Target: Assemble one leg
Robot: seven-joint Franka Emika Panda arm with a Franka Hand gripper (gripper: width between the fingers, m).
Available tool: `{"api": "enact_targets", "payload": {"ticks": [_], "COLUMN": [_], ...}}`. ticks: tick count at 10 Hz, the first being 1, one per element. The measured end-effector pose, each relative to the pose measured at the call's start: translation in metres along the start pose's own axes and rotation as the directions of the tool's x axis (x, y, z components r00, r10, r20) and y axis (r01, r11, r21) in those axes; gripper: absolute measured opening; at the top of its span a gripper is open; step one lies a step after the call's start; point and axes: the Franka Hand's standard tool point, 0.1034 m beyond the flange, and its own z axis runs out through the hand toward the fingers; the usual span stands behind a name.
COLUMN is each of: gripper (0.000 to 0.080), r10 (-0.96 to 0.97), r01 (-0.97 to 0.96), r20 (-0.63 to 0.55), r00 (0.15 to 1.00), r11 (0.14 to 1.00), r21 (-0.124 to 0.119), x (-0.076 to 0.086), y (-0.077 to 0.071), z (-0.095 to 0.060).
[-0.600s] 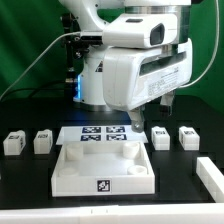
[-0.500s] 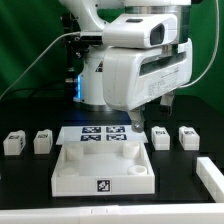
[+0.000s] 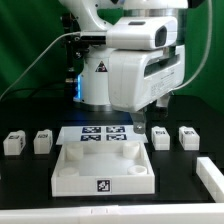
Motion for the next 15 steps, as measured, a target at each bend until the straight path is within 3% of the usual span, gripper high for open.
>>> {"api": "enact_targets", "payload": {"ticks": [3, 8, 9, 10, 11, 13, 15], "gripper": [0.065, 0.065, 0.065, 0.065, 0.065, 0.065, 0.065], "r10": [-0.311, -0.303, -0.303, -0.299, -0.303, -0.295, -0.285], "r01": [0.311, 0.303, 0.302, 0.299, 0.303, 0.295, 0.284], "r20": [-0.004, -0.003, -0.005, -0.005, -0.006, -0.017, -0.025], "r00": [0.95, 0.953, 0.953, 0.954, 0.953, 0.955, 0.958], "r11": [0.949, 0.952, 0.952, 0.954, 0.953, 0.955, 0.959], "r21": [-0.046, -0.038, -0.042, -0.031, -0.021, -0.028, -0.007], "x": [-0.025, -0.028, -0.039, -0.058, -0.072, -0.089, -0.099], "y": [-0.012, -0.014, -0.027, -0.05, -0.06, -0.065, -0.07], "z": [0.0, 0.002, 0.012, 0.026, 0.035, 0.055, 0.077]}}
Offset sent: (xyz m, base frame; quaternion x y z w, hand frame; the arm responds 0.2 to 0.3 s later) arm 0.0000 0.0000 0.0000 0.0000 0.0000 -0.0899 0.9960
